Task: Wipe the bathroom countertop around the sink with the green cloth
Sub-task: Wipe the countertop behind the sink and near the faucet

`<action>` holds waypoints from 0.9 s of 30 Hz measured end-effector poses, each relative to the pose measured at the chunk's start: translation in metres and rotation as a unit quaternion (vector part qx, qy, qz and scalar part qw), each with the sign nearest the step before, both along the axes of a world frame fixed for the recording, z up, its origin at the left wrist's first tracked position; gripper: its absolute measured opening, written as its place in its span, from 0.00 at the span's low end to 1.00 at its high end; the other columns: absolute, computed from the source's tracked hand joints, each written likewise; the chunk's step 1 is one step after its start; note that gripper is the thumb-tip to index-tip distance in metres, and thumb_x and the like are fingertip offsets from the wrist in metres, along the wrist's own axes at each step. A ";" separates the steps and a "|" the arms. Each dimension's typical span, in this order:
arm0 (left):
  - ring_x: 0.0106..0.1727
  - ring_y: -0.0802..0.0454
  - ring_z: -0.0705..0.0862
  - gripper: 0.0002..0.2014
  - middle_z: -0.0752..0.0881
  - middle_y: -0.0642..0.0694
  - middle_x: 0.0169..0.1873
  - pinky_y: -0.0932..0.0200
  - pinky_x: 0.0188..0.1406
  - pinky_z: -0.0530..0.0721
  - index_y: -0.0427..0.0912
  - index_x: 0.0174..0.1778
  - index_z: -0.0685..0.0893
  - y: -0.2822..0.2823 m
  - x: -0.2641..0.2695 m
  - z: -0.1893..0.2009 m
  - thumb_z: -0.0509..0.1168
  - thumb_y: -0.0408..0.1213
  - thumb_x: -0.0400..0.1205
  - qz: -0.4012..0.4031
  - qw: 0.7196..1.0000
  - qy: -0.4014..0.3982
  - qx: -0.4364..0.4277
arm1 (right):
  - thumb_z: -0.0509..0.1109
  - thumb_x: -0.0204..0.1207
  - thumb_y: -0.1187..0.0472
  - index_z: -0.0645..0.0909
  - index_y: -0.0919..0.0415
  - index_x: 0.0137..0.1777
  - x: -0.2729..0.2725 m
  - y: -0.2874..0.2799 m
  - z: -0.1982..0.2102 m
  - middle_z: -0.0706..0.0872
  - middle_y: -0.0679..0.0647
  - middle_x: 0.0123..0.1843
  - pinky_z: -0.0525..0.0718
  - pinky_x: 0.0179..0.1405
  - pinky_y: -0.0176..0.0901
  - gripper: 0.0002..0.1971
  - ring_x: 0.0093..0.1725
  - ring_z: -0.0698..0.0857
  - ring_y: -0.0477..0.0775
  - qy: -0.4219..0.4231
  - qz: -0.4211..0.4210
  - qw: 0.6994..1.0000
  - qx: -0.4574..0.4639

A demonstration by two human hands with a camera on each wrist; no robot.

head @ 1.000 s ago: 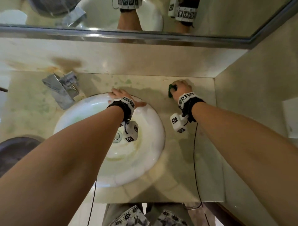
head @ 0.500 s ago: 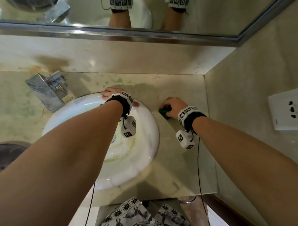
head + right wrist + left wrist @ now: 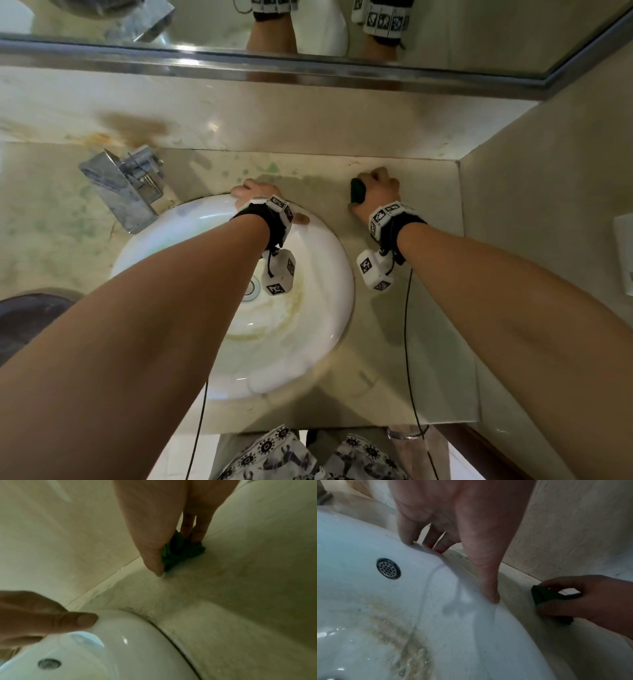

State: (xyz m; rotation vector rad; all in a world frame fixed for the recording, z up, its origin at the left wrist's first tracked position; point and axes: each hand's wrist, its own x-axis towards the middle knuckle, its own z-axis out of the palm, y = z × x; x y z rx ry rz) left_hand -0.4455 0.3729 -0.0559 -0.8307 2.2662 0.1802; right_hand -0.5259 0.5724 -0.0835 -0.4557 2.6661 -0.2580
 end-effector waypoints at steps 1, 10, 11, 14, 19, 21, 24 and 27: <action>0.69 0.34 0.70 0.64 0.71 0.33 0.68 0.41 0.67 0.73 0.36 0.76 0.70 -0.005 0.001 0.001 0.67 0.81 0.53 -0.004 1.000 0.006 0.000 | 0.68 0.76 0.57 0.74 0.59 0.73 0.000 -0.006 0.001 0.68 0.62 0.74 0.77 0.64 0.52 0.24 0.67 0.71 0.69 0.003 0.018 1.000 -0.002; 0.71 0.30 0.66 0.66 0.67 0.29 0.69 0.31 0.68 0.71 0.33 0.78 0.64 -0.066 0.030 -0.006 0.62 0.83 0.56 0.099 0.995 0.015 -0.024 | 0.63 0.78 0.57 0.77 0.61 0.66 0.002 -0.036 0.017 0.80 0.60 0.66 0.76 0.60 0.57 0.18 0.66 0.74 0.68 0.078 -0.061 0.995 -0.005; 0.72 0.30 0.65 0.66 0.66 0.29 0.71 0.31 0.69 0.70 0.33 0.79 0.63 -0.069 0.031 -0.007 0.62 0.83 0.57 0.100 0.995 0.018 -0.023 | 0.61 0.80 0.56 0.75 0.62 0.67 0.001 -0.040 0.017 0.78 0.61 0.67 0.77 0.60 0.57 0.18 0.65 0.75 0.68 0.055 -0.076 0.996 -0.004; 0.73 0.29 0.65 0.66 0.64 0.29 0.73 0.32 0.68 0.71 0.34 0.80 0.62 -0.067 0.034 -0.007 0.61 0.83 0.57 0.094 0.995 0.019 -0.024 | 0.59 0.83 0.57 0.73 0.66 0.68 0.001 -0.056 0.012 0.76 0.65 0.68 0.78 0.61 0.54 0.18 0.64 0.78 0.70 0.007 -0.096 0.995 -0.022; 0.64 0.32 0.69 0.68 0.68 0.29 0.64 0.36 0.61 0.74 0.32 0.74 0.67 -0.067 0.028 -0.009 0.56 0.87 0.51 0.107 0.994 0.022 -0.014 | 0.62 0.82 0.57 0.75 0.64 0.69 -0.002 -0.091 0.010 0.77 0.64 0.68 0.79 0.61 0.51 0.18 0.64 0.80 0.69 -0.027 -0.103 0.994 -0.026; 0.64 0.31 0.69 0.71 0.68 0.29 0.63 0.35 0.62 0.73 0.32 0.73 0.68 -0.070 0.024 -0.013 0.56 0.88 0.47 0.119 0.993 0.015 -0.011 | 0.63 0.81 0.57 0.76 0.63 0.67 -0.003 -0.103 0.011 0.79 0.64 0.67 0.80 0.58 0.49 0.18 0.63 0.81 0.68 -0.027 -0.082 0.996 -0.027; 0.72 0.29 0.64 0.70 0.65 0.31 0.71 0.32 0.68 0.69 0.37 0.79 0.63 -0.073 0.023 -0.010 0.61 0.86 0.48 0.119 0.993 0.014 0.010 | 0.64 0.79 0.60 0.78 0.59 0.65 -0.002 -0.120 0.015 0.84 0.62 0.63 0.81 0.56 0.48 0.16 0.61 0.83 0.67 -0.018 -0.025 0.999 -0.035; 0.73 0.30 0.63 0.65 0.64 0.32 0.71 0.31 0.68 0.68 0.39 0.80 0.62 -0.073 0.024 -0.002 0.65 0.82 0.54 0.117 0.993 0.017 0.021 | 0.62 0.76 0.63 0.80 0.52 0.68 -0.001 -0.134 0.019 0.81 0.58 0.68 0.80 0.63 0.48 0.20 0.64 0.82 0.65 -0.035 0.040 0.996 -0.067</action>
